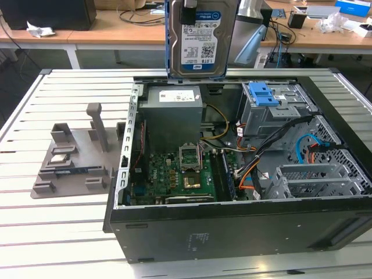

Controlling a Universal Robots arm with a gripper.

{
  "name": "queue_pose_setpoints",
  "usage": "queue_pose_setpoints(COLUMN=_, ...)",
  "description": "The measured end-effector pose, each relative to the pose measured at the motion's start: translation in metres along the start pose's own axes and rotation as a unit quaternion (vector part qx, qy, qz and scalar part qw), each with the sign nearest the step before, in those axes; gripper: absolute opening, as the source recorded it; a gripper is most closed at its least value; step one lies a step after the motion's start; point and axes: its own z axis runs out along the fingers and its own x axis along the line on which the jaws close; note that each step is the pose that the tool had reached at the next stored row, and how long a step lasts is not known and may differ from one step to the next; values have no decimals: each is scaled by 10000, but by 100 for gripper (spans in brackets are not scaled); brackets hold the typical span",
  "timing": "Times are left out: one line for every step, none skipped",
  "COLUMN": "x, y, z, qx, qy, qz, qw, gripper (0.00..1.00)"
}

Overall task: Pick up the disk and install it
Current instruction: 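Pick up the disk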

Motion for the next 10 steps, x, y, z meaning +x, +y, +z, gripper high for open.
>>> queue_pose_setpoints(x=6, y=-3, z=0, qx=0, qy=0, qz=0, qw=10000, gripper=36)
queue_pose_setpoints(x=12, y=-5, z=-1, qx=0, qy=0, qz=0, qw=10000, gripper=36)
queue_pose_setpoints(x=30, y=-13, z=-2, qx=0, qy=0, qz=0, qw=10000, gripper=36)
queue_pose_setpoints(x=37, y=-16, z=-2, qx=0, qy=0, qz=0, qw=10000, gripper=36)
queue_pose_setpoints(x=44, y=-19, z=-2, qx=0, qy=0, qz=0, qw=10000, gripper=36)
queue_pose_setpoints(x=55, y=-24, z=-3, qx=0, qy=0, qz=0, qw=10000, gripper=36)
queue_pose_setpoints(x=62, y=-26, z=-3, qx=0, qy=0, qz=0, qw=10000, gripper=36)
queue_pose_setpoints(x=68, y=-29, z=-3, qx=0, qy=0, qz=0, qw=10000, gripper=36)
queue_pose_setpoints(x=76, y=-33, z=-4, qx=0, qy=0, qz=0, qw=10000, gripper=36)
queue_pose_setpoints(x=81, y=-36, z=-4, qx=0, qy=0, qz=0, qw=10000, gripper=36)
